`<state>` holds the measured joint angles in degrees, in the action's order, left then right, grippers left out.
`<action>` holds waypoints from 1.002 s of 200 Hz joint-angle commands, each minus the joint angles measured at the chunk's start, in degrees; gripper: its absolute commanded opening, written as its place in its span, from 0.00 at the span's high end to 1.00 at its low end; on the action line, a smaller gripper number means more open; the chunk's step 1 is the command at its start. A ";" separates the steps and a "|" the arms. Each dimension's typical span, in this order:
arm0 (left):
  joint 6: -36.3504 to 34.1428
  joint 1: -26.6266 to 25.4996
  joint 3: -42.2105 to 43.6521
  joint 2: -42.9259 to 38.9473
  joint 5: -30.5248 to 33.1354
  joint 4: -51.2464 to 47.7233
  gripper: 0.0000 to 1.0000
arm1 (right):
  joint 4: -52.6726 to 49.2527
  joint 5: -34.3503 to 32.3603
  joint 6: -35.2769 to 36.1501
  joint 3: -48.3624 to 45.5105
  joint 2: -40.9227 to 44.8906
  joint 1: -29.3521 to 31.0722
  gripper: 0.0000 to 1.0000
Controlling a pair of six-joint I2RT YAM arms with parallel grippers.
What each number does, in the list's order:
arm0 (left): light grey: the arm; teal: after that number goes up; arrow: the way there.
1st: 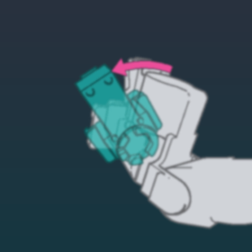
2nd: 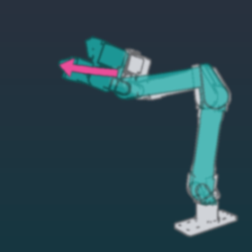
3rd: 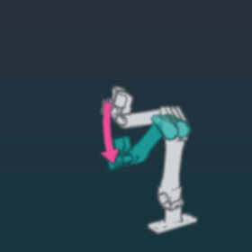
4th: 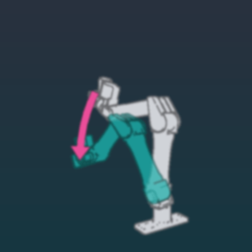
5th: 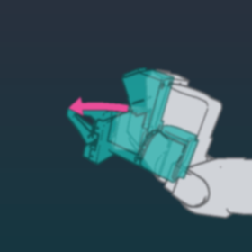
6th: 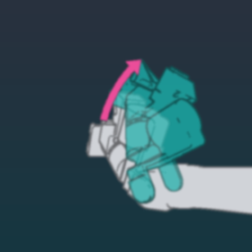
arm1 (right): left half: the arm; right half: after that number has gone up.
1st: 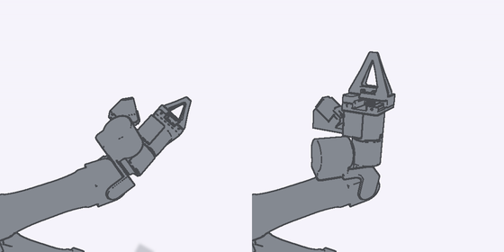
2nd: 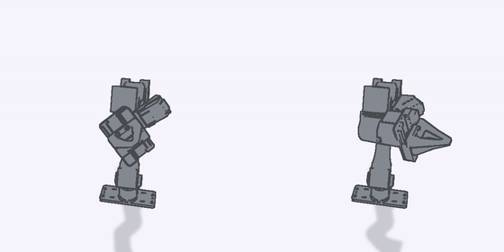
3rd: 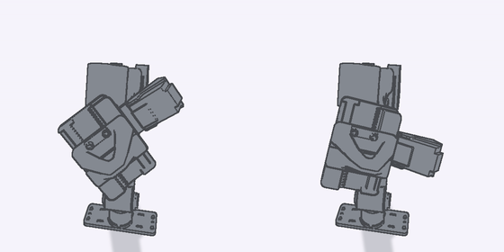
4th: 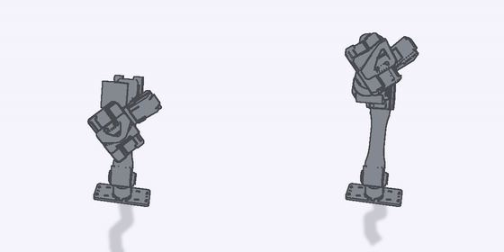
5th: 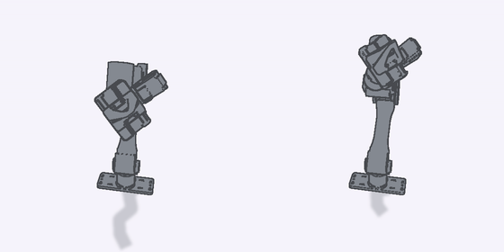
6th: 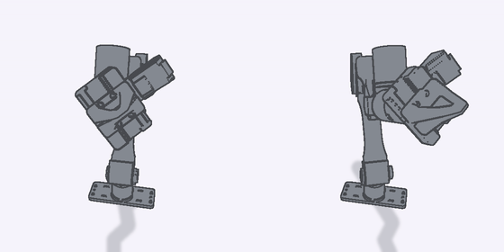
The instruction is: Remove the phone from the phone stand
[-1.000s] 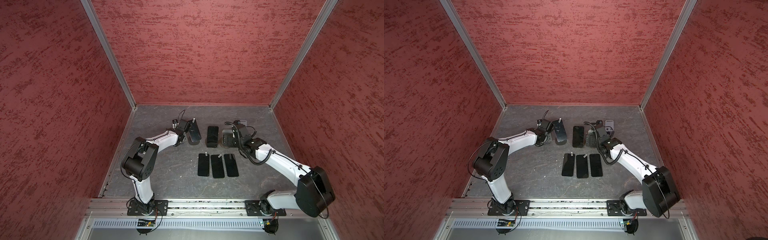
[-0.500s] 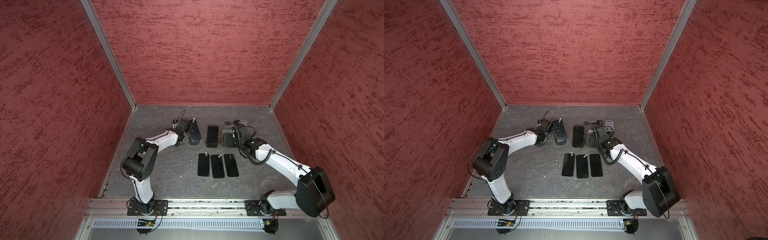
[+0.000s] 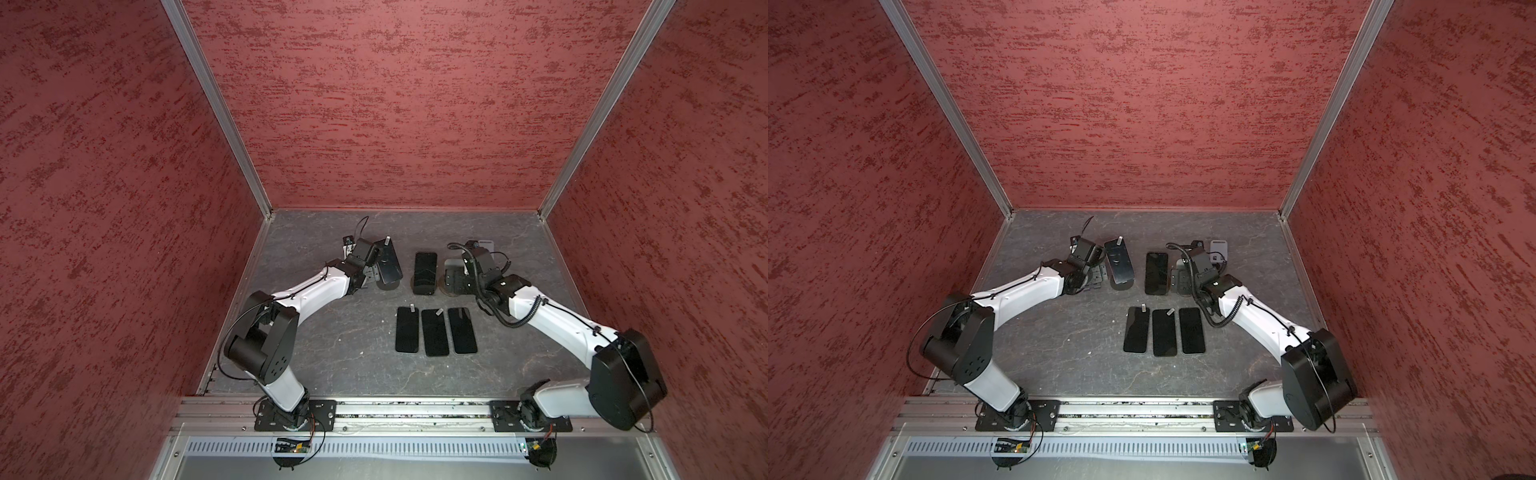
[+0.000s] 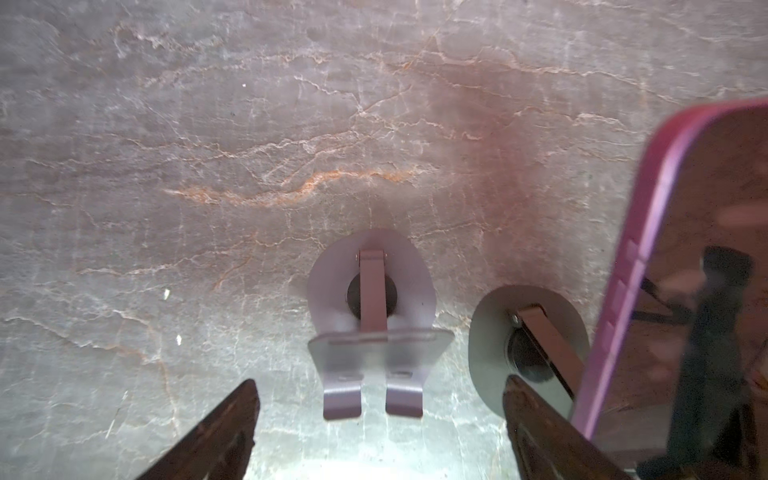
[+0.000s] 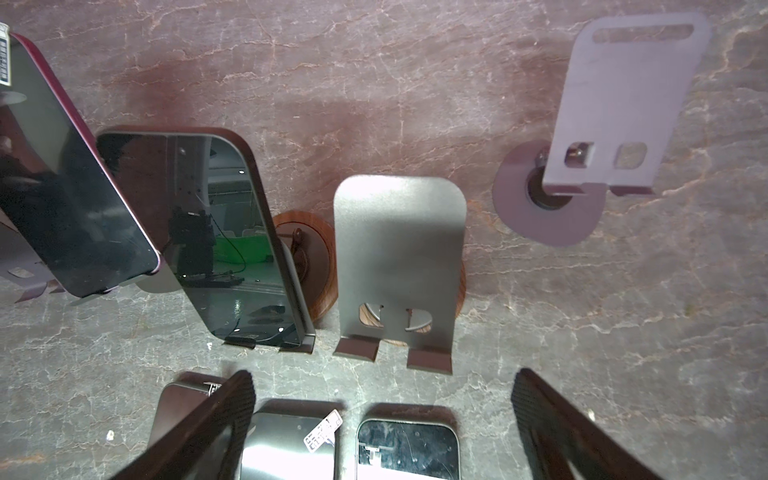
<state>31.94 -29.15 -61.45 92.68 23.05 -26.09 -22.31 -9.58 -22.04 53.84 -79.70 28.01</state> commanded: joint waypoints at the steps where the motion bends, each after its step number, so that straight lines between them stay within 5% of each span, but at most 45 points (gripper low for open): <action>1: -1.62 -1.73 1.88 -3.92 2.80 0.21 0.09 | 0.24 1.10 -0.27 2.07 -0.52 -0.50 0.01; 80: -2.24 -7.09 7.49 -12.99 5.53 -0.08 0.09 | 1.43 3.14 -1.89 3.12 -2.04 -0.41 0.01; 200: -4.79 -10.23 24.83 -27.41 -4.37 15.33 0.08 | 0.95 1.59 -4.51 9.27 -7.84 4.77 0.01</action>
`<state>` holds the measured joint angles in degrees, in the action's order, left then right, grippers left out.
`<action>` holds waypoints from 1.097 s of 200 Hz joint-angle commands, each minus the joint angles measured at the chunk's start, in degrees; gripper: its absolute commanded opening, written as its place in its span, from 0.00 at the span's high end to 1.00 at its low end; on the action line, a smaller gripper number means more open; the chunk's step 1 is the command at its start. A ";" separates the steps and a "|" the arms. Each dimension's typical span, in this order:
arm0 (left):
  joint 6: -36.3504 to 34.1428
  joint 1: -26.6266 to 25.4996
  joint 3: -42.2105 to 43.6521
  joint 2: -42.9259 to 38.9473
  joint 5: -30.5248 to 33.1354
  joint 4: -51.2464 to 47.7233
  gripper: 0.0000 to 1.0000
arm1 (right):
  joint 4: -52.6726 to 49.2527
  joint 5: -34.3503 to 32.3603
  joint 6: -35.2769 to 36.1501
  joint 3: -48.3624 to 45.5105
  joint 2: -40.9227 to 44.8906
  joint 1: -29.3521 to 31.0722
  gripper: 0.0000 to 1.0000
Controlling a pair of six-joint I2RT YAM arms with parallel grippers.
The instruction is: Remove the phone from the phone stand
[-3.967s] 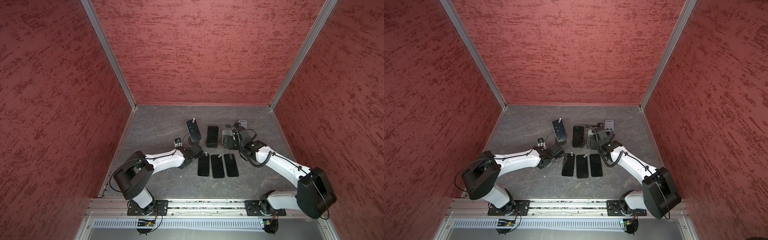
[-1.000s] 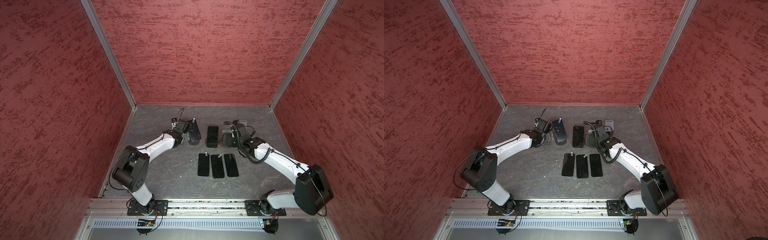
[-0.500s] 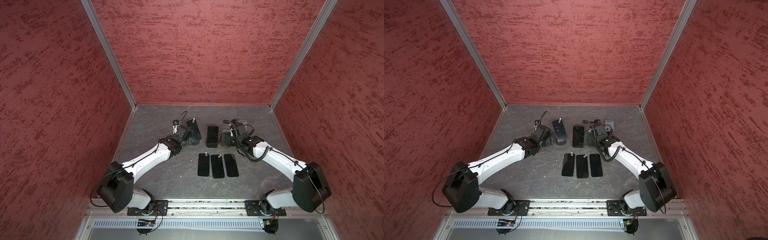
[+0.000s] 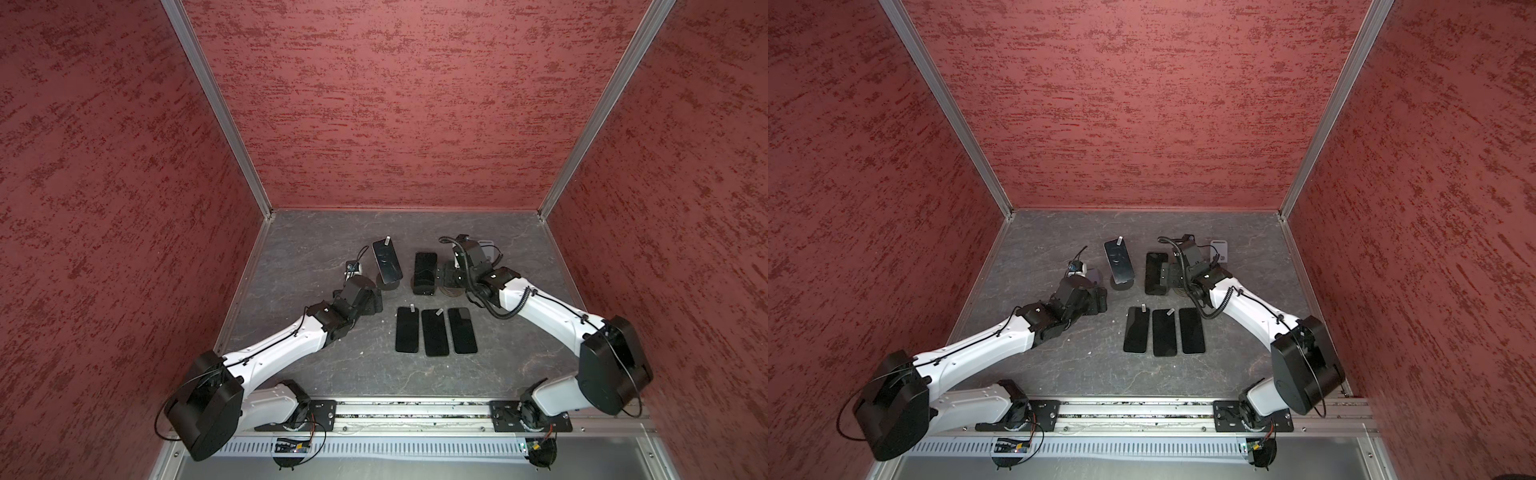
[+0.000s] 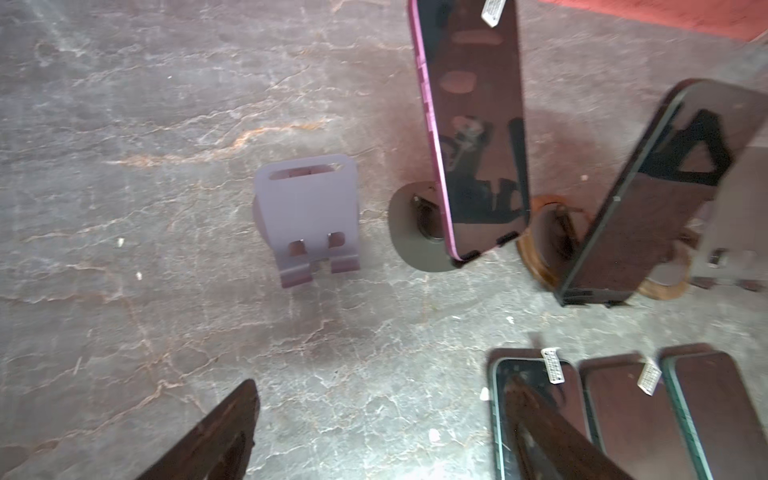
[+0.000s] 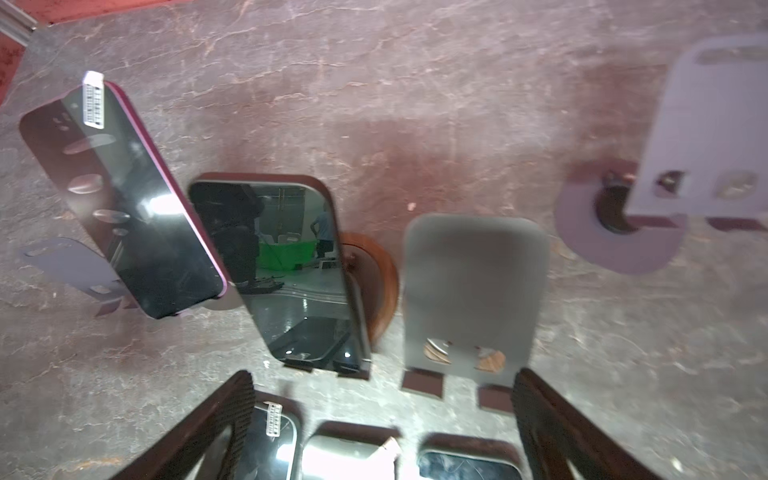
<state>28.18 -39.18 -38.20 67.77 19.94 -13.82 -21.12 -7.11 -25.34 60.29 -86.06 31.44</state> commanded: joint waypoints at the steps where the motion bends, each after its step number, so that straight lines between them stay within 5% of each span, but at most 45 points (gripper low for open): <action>1: -0.98 -0.20 1.69 -2.61 -1.29 3.04 0.08 | -0.23 -0.88 -1.25 2.86 -1.52 1.38 0.01; 219: -0.85 2.83 14.80 -22.18 -0.17 -0.85 0.06 | -4.28 -10.19 -5.77 16.33 -16.37 6.20 0.01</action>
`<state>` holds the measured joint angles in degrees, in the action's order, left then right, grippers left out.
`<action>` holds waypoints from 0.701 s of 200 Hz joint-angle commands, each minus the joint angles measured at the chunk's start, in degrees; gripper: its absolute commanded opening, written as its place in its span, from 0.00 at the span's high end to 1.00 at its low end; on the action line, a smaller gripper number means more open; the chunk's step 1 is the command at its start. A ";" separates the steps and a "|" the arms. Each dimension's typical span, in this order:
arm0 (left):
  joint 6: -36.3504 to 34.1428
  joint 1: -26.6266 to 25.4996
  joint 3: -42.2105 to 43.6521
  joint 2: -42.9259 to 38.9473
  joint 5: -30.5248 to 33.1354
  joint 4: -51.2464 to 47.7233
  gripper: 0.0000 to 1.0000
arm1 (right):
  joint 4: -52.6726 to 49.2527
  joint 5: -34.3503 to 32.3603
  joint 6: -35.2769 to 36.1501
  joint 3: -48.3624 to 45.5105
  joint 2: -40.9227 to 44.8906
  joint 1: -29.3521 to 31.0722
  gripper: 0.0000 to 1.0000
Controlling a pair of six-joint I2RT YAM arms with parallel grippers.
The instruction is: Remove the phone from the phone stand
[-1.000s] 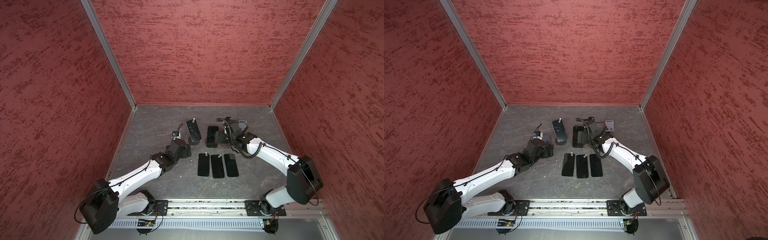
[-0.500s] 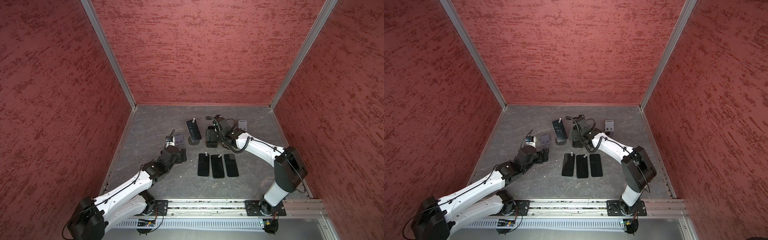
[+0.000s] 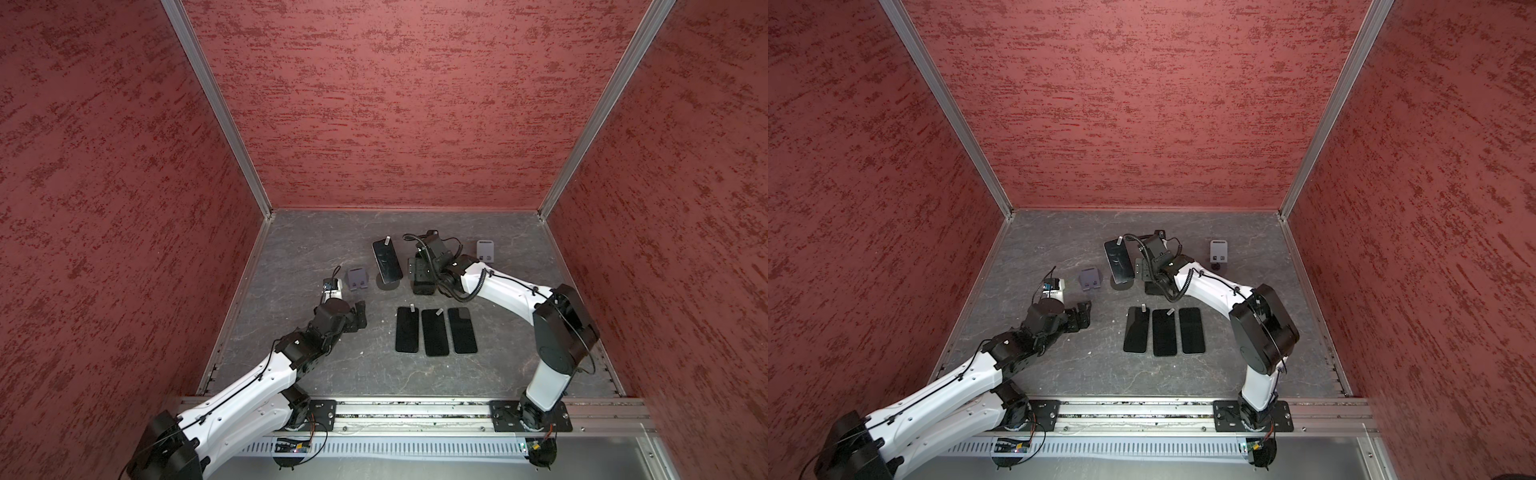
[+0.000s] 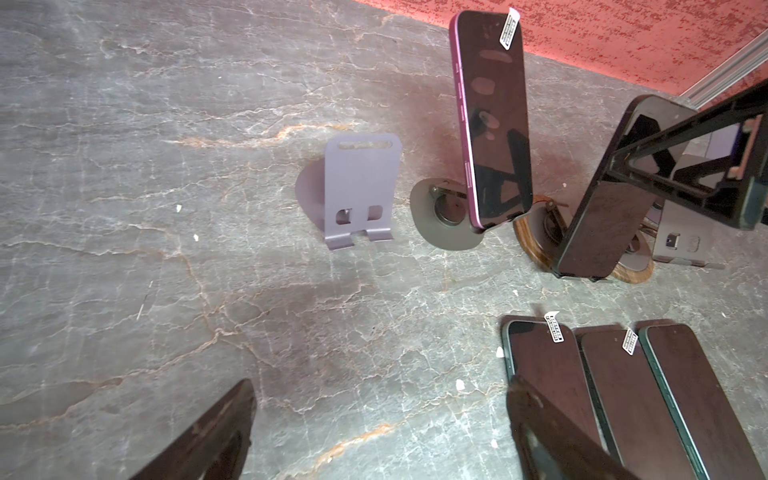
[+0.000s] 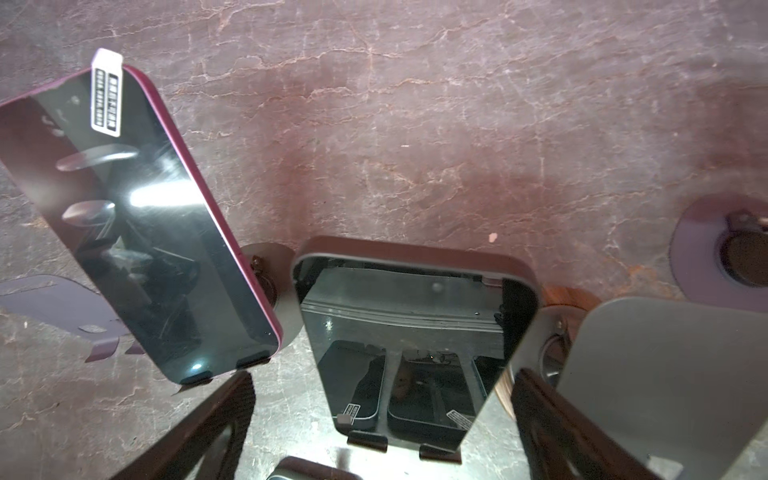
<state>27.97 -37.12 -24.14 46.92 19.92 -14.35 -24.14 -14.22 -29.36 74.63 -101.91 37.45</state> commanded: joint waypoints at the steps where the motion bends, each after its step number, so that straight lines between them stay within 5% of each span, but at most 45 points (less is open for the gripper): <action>1: -0.59 0.80 0.75 -1.36 -0.15 -0.33 0.06 | -1.26 -3.09 -1.75 2.05 -0.55 0.18 0.01; 67: -0.17 1.62 1.56 -2.62 -1.17 -0.50 0.06 | -0.39 -4.98 -3.12 4.24 -3.61 0.16 0.02; 140: -0.28 2.36 2.06 -3.17 -1.44 -0.68 0.06 | 0.28 -6.35 -5.40 5.30 -6.27 0.16 0.13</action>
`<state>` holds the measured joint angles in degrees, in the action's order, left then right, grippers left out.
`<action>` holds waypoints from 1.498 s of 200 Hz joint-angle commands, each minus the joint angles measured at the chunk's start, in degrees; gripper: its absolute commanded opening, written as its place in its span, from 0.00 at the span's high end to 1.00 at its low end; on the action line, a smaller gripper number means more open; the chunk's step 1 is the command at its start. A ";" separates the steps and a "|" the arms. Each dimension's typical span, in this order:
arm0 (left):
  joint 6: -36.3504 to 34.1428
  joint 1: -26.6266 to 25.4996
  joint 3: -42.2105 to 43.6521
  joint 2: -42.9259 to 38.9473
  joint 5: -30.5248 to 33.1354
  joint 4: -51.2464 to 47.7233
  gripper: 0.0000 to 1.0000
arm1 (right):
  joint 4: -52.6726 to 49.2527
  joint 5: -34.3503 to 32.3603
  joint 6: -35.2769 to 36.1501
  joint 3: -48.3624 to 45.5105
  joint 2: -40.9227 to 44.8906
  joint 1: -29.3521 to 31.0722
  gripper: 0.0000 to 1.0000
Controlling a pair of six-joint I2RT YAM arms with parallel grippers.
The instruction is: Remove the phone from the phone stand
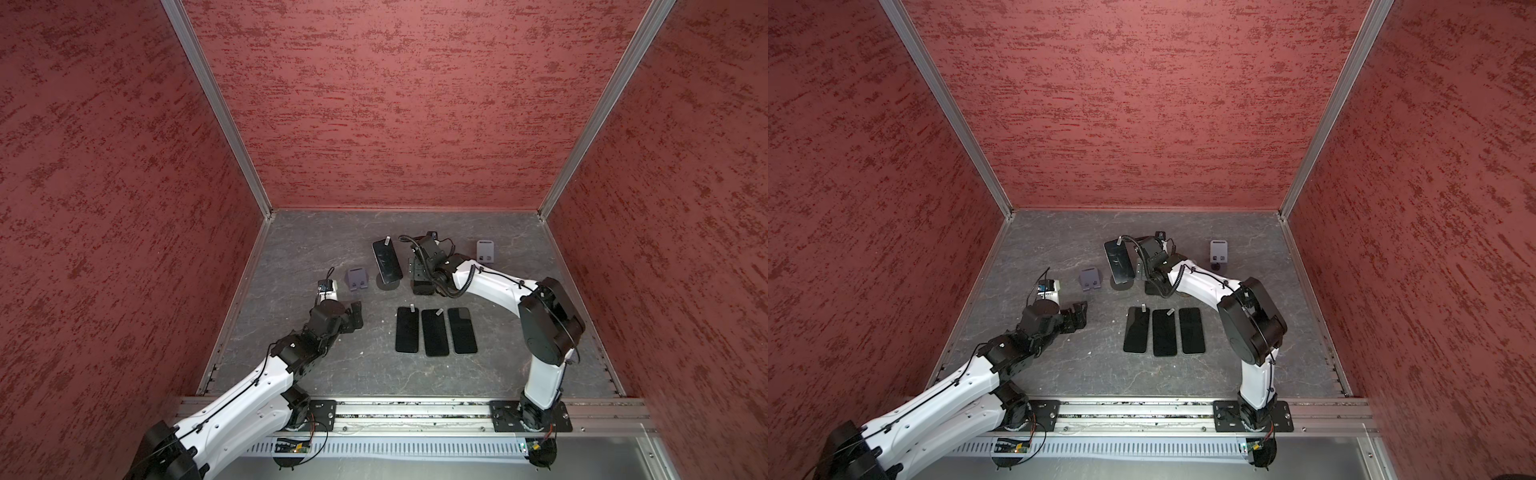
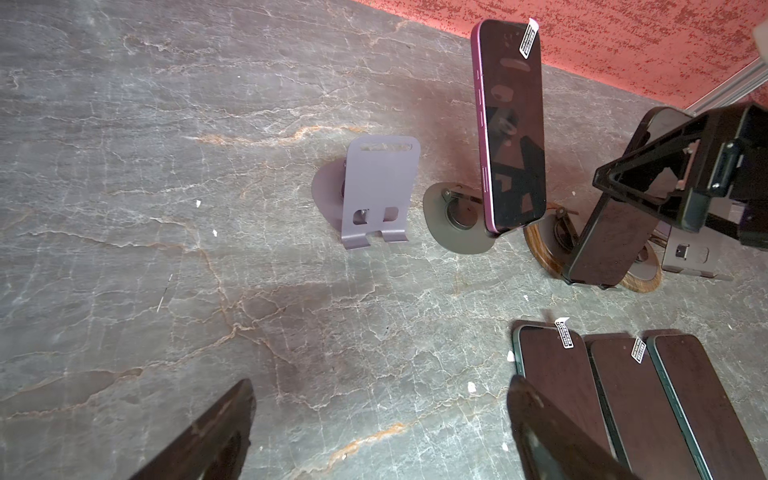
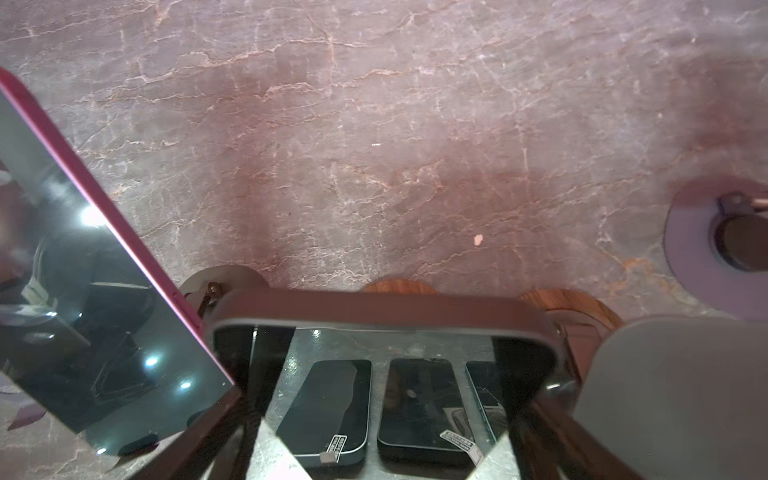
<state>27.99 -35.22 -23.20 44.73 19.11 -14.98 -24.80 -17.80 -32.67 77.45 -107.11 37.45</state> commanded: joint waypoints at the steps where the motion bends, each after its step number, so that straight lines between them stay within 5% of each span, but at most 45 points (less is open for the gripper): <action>1: -0.30 0.48 1.13 -1.02 -0.65 -0.05 0.06 | 0.91 -2.76 -2.12 2.55 -1.12 0.16 0.13; 122: 0.78 1.12 2.87 -4.29 -1.58 -1.19 0.05 | 2.03 -1.73 -0.73 1.46 0.84 0.53 0.43; 299: 1.28 1.12 1.14 1.48 -4.50 2.58 0.05 | -0.49 5.88 5.60 -1.43 12.29 0.76 0.49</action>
<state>28.88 -34.39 -20.80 45.45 15.70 -14.87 -23.40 -13.23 -27.55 75.90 -98.76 37.85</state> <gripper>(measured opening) 0.948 0.748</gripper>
